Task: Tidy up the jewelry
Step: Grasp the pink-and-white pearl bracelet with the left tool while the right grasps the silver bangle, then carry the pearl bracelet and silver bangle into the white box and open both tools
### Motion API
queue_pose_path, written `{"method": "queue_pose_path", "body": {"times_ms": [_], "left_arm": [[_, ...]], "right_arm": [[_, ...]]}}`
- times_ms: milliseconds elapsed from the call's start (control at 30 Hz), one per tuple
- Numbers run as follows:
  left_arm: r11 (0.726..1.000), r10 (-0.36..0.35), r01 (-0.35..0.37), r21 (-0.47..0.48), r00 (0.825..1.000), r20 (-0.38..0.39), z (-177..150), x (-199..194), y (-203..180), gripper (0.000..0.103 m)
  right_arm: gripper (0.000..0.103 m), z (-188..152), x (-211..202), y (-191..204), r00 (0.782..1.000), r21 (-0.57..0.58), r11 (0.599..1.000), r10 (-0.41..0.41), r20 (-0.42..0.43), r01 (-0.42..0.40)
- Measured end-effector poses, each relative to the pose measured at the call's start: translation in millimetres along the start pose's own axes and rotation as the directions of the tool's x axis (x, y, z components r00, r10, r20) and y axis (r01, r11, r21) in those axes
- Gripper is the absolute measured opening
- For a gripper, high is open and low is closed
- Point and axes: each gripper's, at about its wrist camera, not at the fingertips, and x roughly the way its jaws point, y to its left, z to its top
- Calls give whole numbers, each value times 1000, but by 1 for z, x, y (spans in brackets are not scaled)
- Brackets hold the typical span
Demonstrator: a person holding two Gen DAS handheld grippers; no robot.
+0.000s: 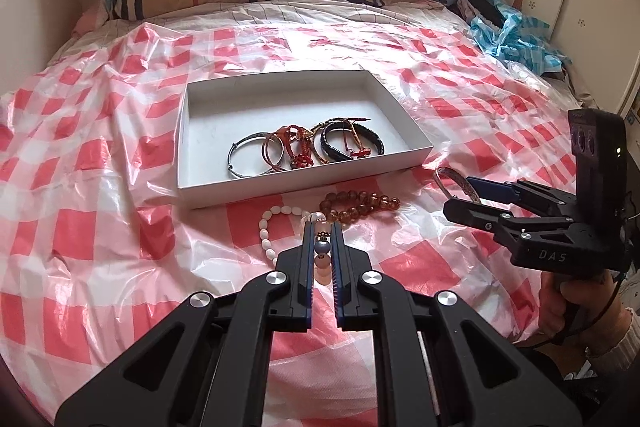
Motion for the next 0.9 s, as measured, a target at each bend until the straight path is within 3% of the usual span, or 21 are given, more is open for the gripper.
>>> {"method": "queue_pose_path", "body": {"times_ms": [367,900], "left_arm": [[994,89,-91,63,996,29,5,2,-12,7],[990,109,-114,80,992,56,19,14,-15,7]], "right_arm": [[61,10,3,9,1000,-12,1000,21,18,-21],[61,23,11,14,999,-49,999,11,53,-8]]}}
